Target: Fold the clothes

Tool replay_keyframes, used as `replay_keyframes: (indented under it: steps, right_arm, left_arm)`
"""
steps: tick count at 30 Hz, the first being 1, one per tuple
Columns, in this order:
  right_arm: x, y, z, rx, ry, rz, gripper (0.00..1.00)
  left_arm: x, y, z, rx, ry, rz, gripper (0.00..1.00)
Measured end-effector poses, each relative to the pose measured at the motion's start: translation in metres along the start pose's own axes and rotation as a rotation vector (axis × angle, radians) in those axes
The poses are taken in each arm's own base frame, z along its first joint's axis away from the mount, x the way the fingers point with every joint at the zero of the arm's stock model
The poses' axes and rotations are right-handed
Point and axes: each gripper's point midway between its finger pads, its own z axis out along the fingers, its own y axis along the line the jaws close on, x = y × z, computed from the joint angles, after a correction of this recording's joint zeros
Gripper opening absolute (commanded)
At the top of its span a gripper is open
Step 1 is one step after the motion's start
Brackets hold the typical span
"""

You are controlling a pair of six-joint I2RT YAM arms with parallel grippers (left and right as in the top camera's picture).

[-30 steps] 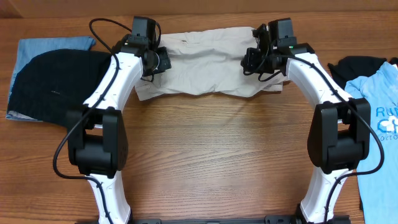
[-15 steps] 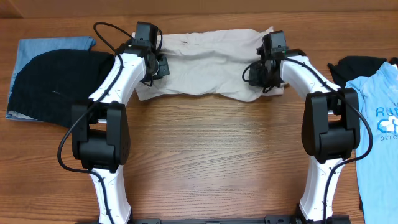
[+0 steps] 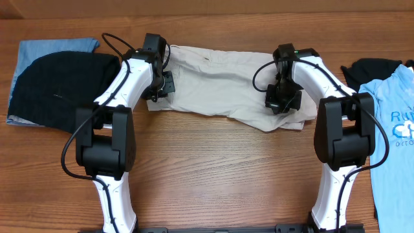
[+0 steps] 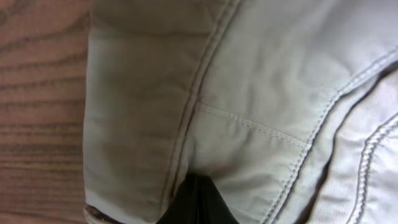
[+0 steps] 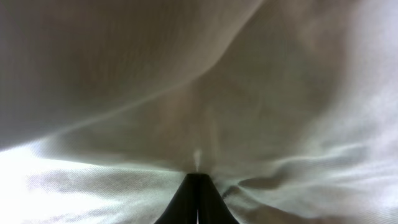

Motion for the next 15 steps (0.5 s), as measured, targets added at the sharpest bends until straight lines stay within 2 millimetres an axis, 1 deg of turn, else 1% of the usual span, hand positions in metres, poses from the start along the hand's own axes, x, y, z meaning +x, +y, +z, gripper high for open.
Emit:
replay_keyframes:
  steps: [1,4,6,11,12,14,15]
  right_arm:
    - [0.004,-0.001,0.0,0.006,0.015,0.003,0.04]
    - [0.015,-0.006,0.002,0.022,0.06,0.006,0.04]
    - [0.022,-0.008,0.002,0.031,0.084,0.008,0.04]
    - [0.029,-0.012,0.002,0.04,0.097,0.008,0.04]
    - [0.029,-0.014,0.001,0.048,0.092,0.008,0.04]
    - [0.028,-0.016,-0.003,0.057,0.081,0.009,0.04]
    - [0.027,-0.016,-0.009,0.05,0.062,0.008,0.04]
  left_arm:
    - [0.004,0.001,0.0,-0.006,0.015,-0.006,0.04]
    - [0.024,0.008,-0.001,-0.038,0.095,-0.034,0.04]
    - [0.042,0.013,-0.004,-0.062,0.168,-0.05,0.04]
    - [0.061,0.018,-0.009,-0.085,0.247,-0.065,0.04]
    - [0.061,0.018,-0.011,-0.085,0.246,-0.068,0.04]
    - [0.052,0.015,-0.028,-0.069,0.2,-0.079,0.04]
    - [0.033,0.006,-0.049,-0.023,0.109,-0.086,0.05]
